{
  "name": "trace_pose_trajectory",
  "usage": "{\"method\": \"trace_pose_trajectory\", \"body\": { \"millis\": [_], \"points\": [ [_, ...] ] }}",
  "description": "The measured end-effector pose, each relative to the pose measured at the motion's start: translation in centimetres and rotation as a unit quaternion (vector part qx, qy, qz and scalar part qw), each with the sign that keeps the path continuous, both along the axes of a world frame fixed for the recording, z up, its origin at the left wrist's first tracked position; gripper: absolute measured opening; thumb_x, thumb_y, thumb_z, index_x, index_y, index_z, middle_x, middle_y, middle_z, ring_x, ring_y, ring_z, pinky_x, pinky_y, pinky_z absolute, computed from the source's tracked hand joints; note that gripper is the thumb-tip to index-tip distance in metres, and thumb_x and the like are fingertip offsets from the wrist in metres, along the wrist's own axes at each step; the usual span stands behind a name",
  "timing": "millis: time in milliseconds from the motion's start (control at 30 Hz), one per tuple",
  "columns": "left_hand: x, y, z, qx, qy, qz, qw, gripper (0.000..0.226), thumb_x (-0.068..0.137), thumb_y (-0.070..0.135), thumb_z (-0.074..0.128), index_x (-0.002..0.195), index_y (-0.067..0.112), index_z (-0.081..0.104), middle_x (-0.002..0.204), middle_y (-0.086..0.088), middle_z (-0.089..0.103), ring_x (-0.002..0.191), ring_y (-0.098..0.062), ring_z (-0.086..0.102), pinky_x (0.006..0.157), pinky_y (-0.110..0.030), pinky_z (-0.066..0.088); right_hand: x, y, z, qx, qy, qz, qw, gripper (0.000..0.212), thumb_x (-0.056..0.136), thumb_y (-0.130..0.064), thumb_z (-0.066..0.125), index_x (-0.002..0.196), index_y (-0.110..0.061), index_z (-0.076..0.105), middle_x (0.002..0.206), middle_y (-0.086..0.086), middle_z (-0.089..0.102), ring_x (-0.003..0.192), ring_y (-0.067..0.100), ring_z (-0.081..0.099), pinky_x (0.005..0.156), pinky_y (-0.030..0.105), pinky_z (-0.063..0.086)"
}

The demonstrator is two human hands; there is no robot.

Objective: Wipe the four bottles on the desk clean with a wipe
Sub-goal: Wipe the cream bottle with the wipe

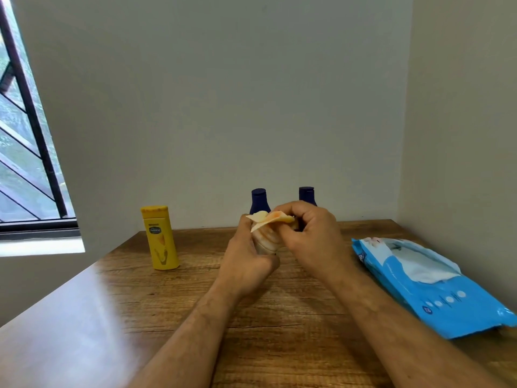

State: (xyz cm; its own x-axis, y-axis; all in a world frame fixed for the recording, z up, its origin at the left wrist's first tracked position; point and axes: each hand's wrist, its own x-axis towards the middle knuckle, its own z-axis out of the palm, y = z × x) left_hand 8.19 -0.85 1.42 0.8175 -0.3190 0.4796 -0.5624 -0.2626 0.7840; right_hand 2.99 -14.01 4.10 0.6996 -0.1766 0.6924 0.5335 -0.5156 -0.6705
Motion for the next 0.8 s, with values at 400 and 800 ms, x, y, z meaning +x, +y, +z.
{"method": "trace_pose_trajectory", "body": {
  "millis": [400,800],
  "points": [
    [-0.5,0.0,-0.3,0.036,-0.034,-0.023,0.999,0.059,0.07,-0.004,0.069,0.106,0.04,0.053,0.098,0.008,0.069,0.091,-0.007,0.067,0.079,-0.026,0.058,0.0,-0.7,0.2,-0.068,0.011,-0.016,0.998,0.008,0.09,-0.028,0.07,0.095,-0.033,0.074,0.09,-0.02,0.066,0.089,-0.004,0.061,0.068,0.007,0.048],
    [0.4,0.3,-0.3,-0.004,-0.027,0.001,1.0,0.058,0.068,-0.002,0.073,0.109,0.029,0.047,0.096,0.002,0.066,0.086,-0.014,0.066,0.067,-0.029,0.056,-0.5,-0.6,0.4,-0.074,0.001,0.032,0.997,0.017,0.088,-0.015,0.072,0.084,-0.032,0.072,0.079,-0.014,0.071,0.078,0.003,0.066,0.064,0.016,0.054]
  ]
}}
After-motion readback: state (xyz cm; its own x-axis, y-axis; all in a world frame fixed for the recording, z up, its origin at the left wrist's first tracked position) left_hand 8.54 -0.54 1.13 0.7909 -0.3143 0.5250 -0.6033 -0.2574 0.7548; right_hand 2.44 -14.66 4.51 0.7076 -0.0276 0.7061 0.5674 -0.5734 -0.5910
